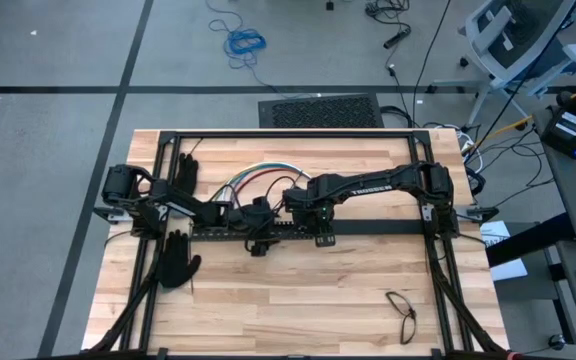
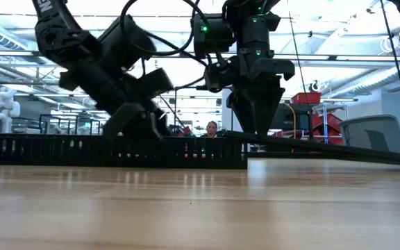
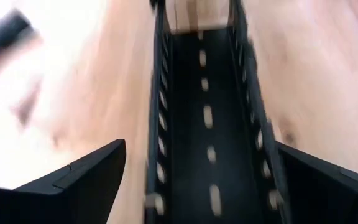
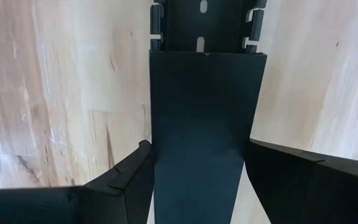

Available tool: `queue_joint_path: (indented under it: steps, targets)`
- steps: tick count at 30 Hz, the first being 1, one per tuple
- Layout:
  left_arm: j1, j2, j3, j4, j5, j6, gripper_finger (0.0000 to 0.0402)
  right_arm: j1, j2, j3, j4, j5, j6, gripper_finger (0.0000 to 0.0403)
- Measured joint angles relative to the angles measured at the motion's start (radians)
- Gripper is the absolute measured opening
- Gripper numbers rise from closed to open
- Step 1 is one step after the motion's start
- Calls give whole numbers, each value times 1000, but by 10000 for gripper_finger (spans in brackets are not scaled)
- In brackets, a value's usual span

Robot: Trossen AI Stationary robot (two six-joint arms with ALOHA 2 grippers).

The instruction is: Ziptie cables

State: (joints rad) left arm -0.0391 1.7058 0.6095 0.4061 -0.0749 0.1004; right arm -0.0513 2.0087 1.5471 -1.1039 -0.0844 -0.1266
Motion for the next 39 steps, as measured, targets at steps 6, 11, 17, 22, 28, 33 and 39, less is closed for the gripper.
queue_joint_path:
  steps: [6,11,17,22,28,33,39]
  targets:
    - [0,0,83,1,-33,90,379,6,0,0,0,4,-16,212]
    - [7,11,107,11,-34,74,379,5,0,-1,1,4,-17,212]
    - [8,83,108,128,-32,25,379,5,0,-1,2,7,-12,212]
    - [11,135,108,209,-35,10,379,5,0,-1,2,7,-9,212]
    - [12,161,109,258,-35,4,379,5,0,-1,4,8,-5,212]
    - [11,226,112,309,-32,-71,379,4,0,-1,5,15,9,212]
    - [12,223,110,375,-48,-120,379,4,1,-1,6,12,10,212]
